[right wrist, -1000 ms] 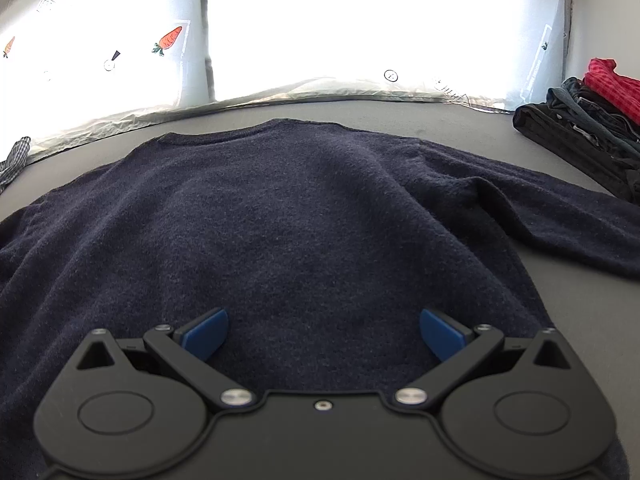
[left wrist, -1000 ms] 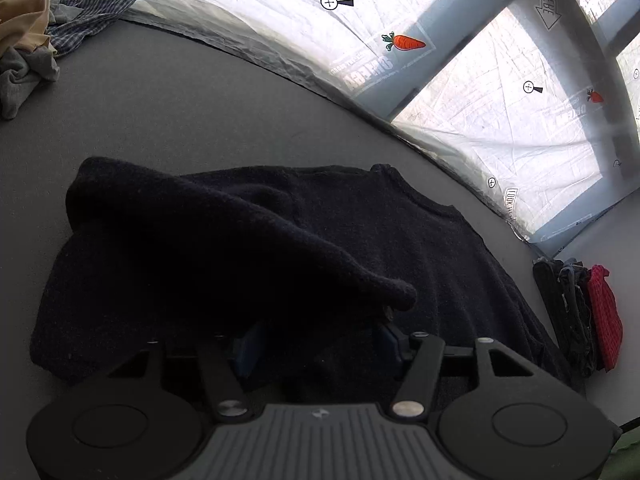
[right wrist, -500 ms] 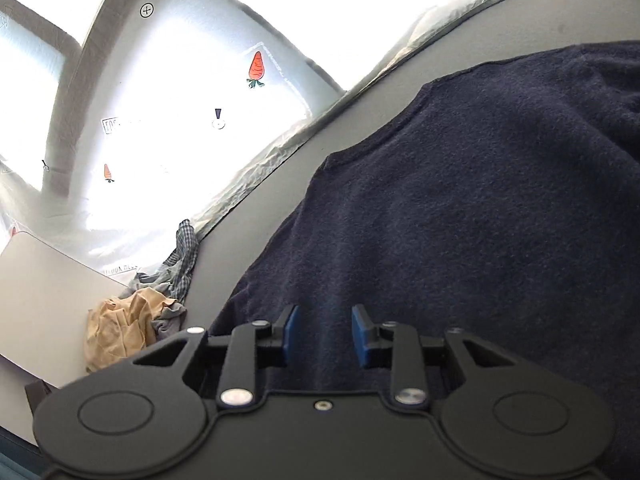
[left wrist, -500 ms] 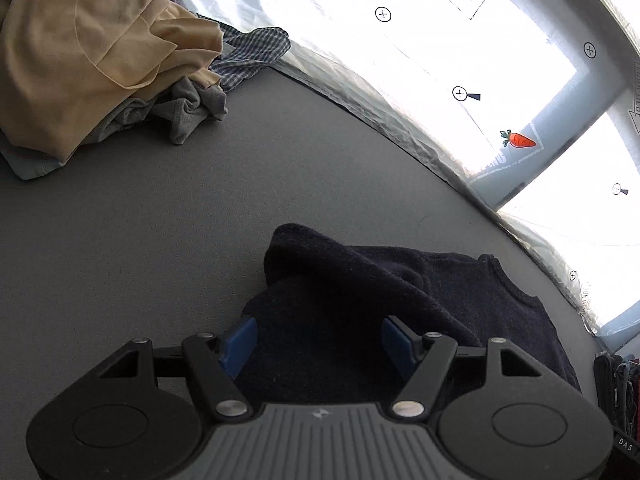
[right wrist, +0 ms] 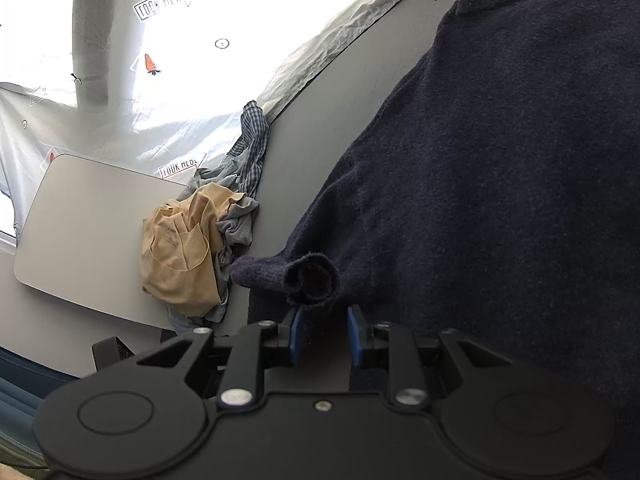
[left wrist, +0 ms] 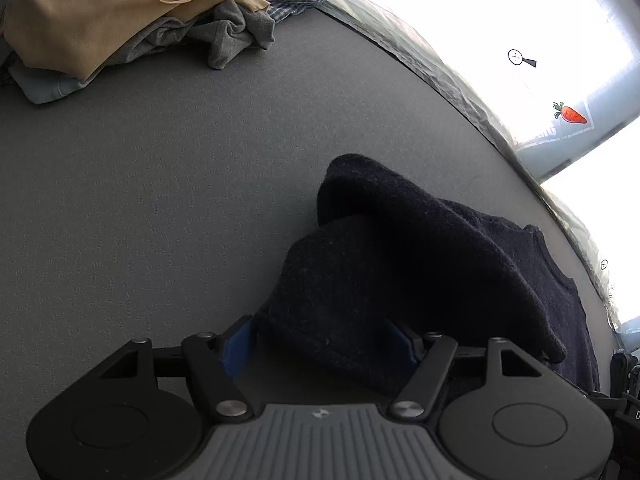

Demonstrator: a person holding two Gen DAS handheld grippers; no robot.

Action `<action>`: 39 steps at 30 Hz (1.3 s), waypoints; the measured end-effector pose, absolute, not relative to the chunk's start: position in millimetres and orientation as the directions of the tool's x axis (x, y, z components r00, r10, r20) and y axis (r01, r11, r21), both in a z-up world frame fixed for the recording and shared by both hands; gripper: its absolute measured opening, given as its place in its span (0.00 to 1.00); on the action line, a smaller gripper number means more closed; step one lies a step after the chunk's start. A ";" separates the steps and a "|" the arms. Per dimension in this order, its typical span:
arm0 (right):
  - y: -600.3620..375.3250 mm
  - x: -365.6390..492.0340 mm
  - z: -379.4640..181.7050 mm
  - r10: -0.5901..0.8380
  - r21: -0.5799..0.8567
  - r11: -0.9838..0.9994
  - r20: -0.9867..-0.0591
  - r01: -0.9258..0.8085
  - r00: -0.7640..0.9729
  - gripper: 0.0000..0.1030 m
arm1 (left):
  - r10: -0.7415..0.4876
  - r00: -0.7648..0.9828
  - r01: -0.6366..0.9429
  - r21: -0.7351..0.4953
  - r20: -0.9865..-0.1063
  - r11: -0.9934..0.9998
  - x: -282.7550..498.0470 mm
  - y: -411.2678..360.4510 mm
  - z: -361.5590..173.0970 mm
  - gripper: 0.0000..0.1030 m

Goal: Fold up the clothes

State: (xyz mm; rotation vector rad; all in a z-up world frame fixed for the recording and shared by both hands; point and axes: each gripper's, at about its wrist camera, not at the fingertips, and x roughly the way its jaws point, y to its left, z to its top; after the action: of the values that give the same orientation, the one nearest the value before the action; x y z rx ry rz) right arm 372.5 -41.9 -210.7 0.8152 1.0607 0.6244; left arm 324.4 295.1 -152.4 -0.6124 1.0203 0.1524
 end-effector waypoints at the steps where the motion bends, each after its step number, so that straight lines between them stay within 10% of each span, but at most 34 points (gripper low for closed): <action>1: -38.2 375.8 -212.4 0.784 0.830 0.555 -0.500 -0.053 0.368 0.29 | -0.161 0.529 -0.393 -0.409 -0.833 0.823 324.7 295.2 -152.7 0.70; 11: -17.8 397.1 -225.2 0.773 0.823 0.568 -0.528 -0.013 0.352 0.39 | -0.173 0.532 -0.369 -0.411 -0.829 0.834 327.5 289.5 -155.5 0.79; 15: -16.1 401.8 -227.4 0.757 0.812 0.584 -0.544 0.000 0.360 0.13 | -0.174 0.535 -0.361 -0.410 -0.827 0.838 327.6 288.0 -158.0 0.82; 39: -183.6 372.6 -157.9 0.488 0.753 0.654 -0.496 0.076 0.718 0.11 | -0.192 0.561 -0.206 -0.360 -0.806 0.910 284.6 188.1 -119.7 0.82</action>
State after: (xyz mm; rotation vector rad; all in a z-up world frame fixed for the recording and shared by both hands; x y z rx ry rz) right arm 372.6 -183.6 -157.9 0.8411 0.7509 0.2602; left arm 284.6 188.1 -119.7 -0.4460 0.9846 0.0087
